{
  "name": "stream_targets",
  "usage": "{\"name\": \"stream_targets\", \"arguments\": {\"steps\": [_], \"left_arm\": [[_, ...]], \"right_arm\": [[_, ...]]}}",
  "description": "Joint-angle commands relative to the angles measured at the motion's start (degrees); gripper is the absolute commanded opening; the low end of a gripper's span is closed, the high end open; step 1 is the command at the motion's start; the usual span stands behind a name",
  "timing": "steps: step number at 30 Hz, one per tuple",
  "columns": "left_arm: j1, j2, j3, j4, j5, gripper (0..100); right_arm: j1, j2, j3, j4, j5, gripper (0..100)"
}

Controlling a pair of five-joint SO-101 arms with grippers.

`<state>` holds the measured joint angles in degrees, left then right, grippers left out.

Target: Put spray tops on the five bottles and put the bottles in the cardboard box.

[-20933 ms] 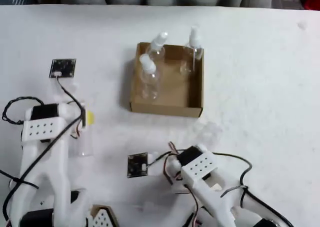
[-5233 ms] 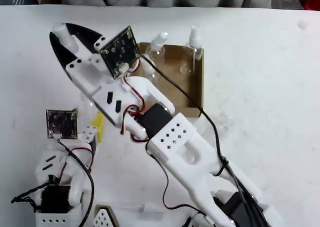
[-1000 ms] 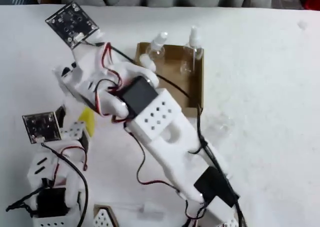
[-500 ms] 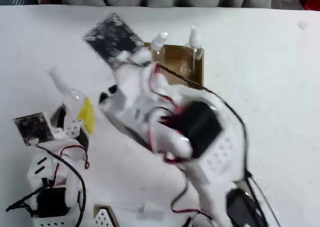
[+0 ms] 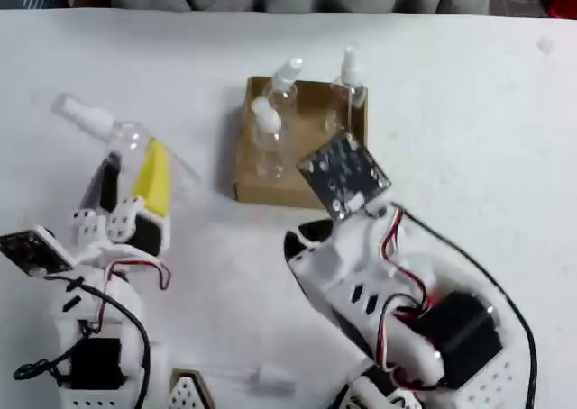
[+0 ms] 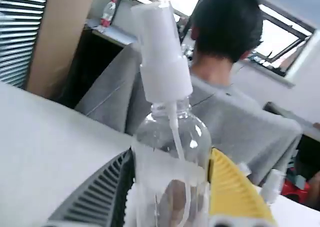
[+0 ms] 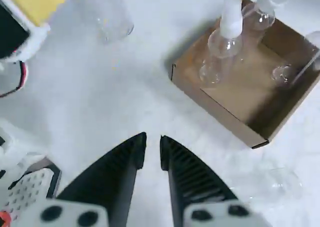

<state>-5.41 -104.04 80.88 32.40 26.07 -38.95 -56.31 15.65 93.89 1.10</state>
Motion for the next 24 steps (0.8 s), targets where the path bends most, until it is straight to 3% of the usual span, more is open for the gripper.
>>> {"name": "stream_targets", "arguments": {"steps": [1,8,16,24], "left_arm": [[7.6,-0.84,-3.96,-7.12,0.88,2],[15.78,-0.66,-3.96,-5.45,0.79,2],[18.77,1.01,-3.96,-5.71,0.7,2],[18.77,18.15,-9.58,-11.25,-1.23,2]], "right_arm": [[0.4,-8.22,14.68,-10.77,0.53,1.6],[-2.33,-20.26,41.85,-37.05,0.0,1.6],[-12.18,-35.65,58.73,-49.45,0.0,1.6],[-14.11,-46.81,73.14,-62.02,0.0,1.6]]}}
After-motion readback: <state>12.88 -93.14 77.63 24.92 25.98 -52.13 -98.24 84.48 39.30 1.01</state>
